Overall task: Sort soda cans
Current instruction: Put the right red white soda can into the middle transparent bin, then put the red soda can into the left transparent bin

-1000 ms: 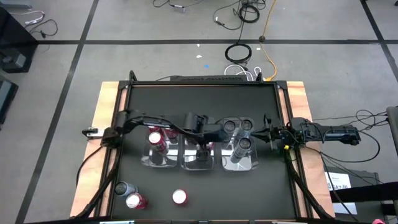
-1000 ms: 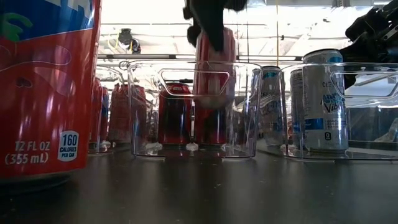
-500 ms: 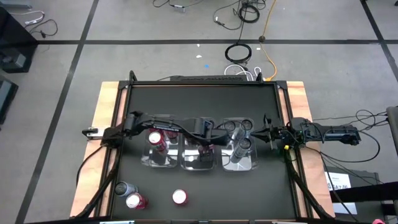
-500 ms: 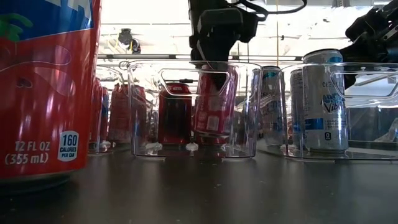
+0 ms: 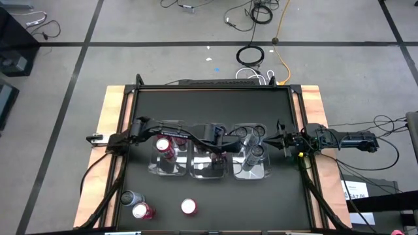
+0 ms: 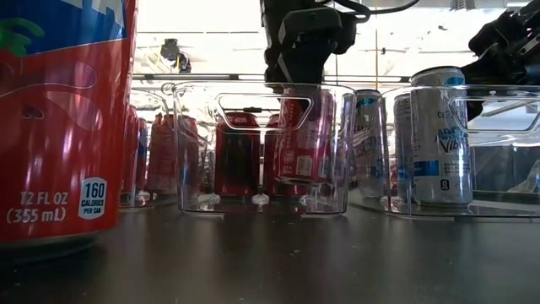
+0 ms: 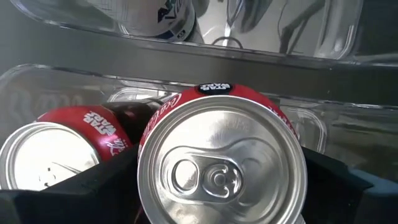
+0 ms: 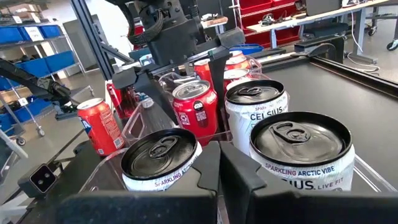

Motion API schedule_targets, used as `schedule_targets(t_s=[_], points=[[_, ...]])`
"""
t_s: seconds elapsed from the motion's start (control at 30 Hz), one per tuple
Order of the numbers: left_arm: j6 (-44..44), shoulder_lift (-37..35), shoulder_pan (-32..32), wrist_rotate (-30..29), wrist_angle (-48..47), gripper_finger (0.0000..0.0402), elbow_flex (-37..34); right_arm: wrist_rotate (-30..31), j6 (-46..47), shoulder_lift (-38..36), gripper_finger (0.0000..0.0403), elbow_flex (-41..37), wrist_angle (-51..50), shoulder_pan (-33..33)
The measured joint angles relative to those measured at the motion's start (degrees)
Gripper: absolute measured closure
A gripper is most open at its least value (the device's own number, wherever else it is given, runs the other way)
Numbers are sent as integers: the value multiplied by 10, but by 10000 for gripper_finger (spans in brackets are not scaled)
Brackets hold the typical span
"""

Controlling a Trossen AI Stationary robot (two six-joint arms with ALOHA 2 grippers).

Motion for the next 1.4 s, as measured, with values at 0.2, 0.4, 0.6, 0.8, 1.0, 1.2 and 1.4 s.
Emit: schedule_targets(t_s=[0.2,0.4,0.6,0.8,1.0,1.2,1.4], points=[[-1,4,-1,5,-2,57,0,0,0,0,399,0,0,0],[-15,6,-1,6,-2,57,0,0,0,0,399,0,0,0],[-16,16,-1,6,-6,57,-1,0,0,0,399,0,0,0],[-16,19,-1,0,-20,45,-1,0,0,0,399,0,0,0],[-15,19,-1,-1,-15,9,-1,0,0,0,399,0,0,0],[-12,11,-1,-1,-30,5,-1,0,0,0,399,0,0,0],[-27,-27,-1,-1,-73,6,-1,0,0,0,399,0,0,0]])
